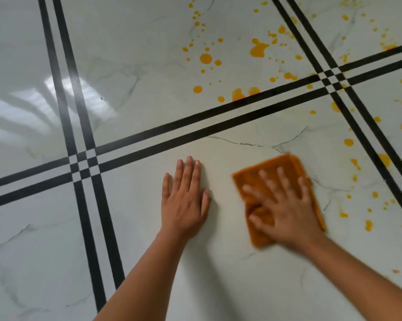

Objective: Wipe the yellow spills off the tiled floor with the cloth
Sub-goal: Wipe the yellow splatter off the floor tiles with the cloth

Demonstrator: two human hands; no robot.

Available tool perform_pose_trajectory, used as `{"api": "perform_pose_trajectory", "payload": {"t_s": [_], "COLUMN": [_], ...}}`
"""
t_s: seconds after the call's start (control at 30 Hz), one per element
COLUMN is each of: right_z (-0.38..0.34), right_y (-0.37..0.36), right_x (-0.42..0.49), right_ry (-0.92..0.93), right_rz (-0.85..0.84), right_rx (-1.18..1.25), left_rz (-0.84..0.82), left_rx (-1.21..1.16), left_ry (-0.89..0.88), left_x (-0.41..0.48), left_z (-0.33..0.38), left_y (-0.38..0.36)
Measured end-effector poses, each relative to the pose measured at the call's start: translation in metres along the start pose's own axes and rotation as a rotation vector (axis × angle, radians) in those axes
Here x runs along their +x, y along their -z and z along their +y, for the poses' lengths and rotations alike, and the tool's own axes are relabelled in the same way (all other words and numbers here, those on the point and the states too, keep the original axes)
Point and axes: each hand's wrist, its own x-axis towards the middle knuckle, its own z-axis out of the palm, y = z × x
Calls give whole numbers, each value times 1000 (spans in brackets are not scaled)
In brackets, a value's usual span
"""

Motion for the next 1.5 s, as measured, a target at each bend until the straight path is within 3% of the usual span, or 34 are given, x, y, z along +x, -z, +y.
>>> {"api": "perform_pose_trajectory", "payload": {"t_s": [0.07, 0.13, 0.2, 0.27, 0.33, 0.43, 0.5, 0.6, 0.7, 0.8, 0.87, 0.9, 1.03, 1.1, 1.23, 1.3, 1.4, 1.47, 1.5], "right_z": [26, 18, -2, -10, 10, 72, 78, 48, 41, 100, 110, 101, 40, 66, 136, 118, 87, 118, 141], "right_y": [3, 11, 9, -1, -1, 2, 10, 2, -4, -5, 5, 6, -9, -11, 5, 2, -11, -15, -13], "right_x": [41, 85, 78, 19, -41, -15, 23, -10, -108, -88, -45, -38, -137, -170, -95, -81, -157, -198, -197], "right_ry": [-210, -389, -312, -104, -65, -324, -526, -369, -213, -460, -664, -675, -338, -354, -758, -655, -267, -286, -398], "right_rz": [55, 8, 48, 39, -6, 70, 18, 85, 14, 94, 32, 53, 23, 29, 34, 61, 10, 39, 62], "right_rx": [-21, 18, 6, -2, 18, -12, 30, 19, 42, -23, 33, 38, 59, 42, 67, 64, 37, -1, -9], "left_rz": [-5, -7, 3, -6, -24, -41, -34, -34, -73, -96, -94, -92, -101, -104, -101, -111, -130, -135, -140], "left_rx": [12, 22, 17, 15, 16, 39, 46, 49, 62, 99, 113, 120, 123, 134, 143, 148, 149, 146, 149], "left_ry": [-37, -29, -15, -15, -41, -124, -154, -172, -209, -277, -291, -297, -305, -327, -351, -345, -340, -339, -339], "left_x": [0, 1, 4, 5, 6, 13, 20, 24, 19, 15, 15, 15, 11, 8, 8, 12, 14, 13, 13], "left_z": [5, 9, 16, 26, 37, 57, 71, 86, 96, 104, 108, 109, 120, 129, 150, 158, 174, 183, 185], "left_y": [-3, -5, -6, -6, -8, -15, -20, -24, -29, -35, -38, -38, -39, -43, -50, -51, -54, -56, -57]}}
